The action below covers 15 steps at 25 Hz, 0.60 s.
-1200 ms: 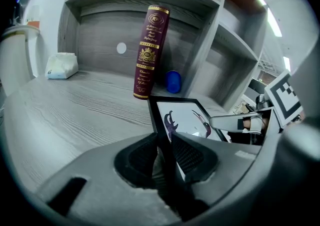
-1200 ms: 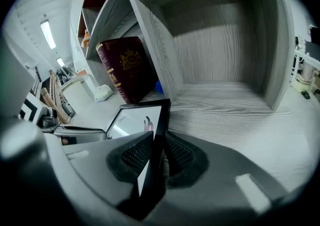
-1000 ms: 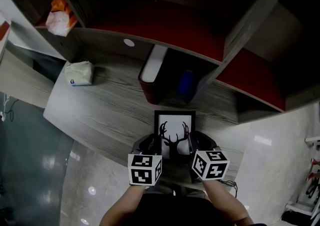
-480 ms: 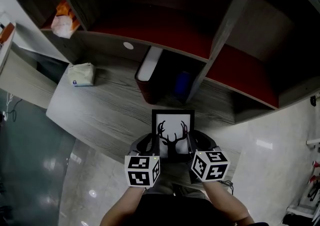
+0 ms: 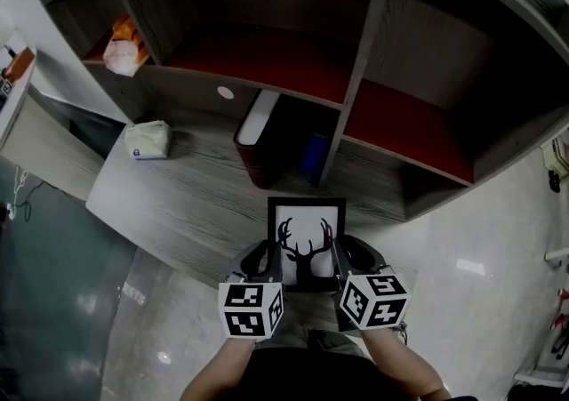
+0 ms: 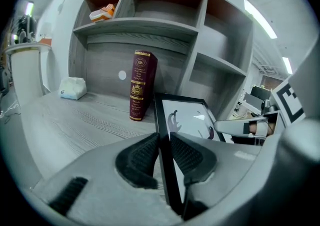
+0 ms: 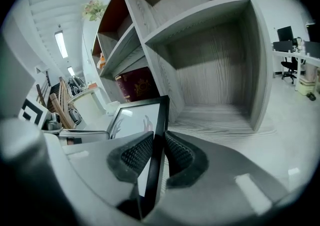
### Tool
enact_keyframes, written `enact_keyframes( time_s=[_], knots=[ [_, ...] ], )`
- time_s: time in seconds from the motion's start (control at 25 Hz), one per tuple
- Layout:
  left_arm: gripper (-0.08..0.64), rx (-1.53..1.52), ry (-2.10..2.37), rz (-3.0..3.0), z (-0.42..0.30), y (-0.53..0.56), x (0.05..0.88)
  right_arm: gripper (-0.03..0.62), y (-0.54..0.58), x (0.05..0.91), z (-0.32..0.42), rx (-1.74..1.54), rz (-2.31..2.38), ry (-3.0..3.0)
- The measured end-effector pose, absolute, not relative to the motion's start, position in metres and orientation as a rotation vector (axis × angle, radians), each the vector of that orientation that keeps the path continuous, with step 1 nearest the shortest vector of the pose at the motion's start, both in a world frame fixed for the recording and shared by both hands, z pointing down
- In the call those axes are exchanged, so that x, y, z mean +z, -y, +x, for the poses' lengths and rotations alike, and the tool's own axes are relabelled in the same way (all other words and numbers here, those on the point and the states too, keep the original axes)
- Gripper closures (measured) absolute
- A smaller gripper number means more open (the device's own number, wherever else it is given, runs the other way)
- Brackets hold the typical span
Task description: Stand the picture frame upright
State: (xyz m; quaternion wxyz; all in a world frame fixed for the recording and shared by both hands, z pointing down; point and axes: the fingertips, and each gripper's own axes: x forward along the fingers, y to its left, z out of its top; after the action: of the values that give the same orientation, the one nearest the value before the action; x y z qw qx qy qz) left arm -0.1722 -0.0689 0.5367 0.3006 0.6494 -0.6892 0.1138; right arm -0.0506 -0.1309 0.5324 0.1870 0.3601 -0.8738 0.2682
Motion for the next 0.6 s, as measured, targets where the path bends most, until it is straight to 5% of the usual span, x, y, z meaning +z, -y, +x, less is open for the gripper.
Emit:
enact_keyframes(
  time_s=[0.6],
  knots=[
    [0.492,0.271,1.884,1.843,-0.128,0.071,0.485,0.523,0.124,0.481,-0.002,0.728,1.112,2.557]
  ],
)
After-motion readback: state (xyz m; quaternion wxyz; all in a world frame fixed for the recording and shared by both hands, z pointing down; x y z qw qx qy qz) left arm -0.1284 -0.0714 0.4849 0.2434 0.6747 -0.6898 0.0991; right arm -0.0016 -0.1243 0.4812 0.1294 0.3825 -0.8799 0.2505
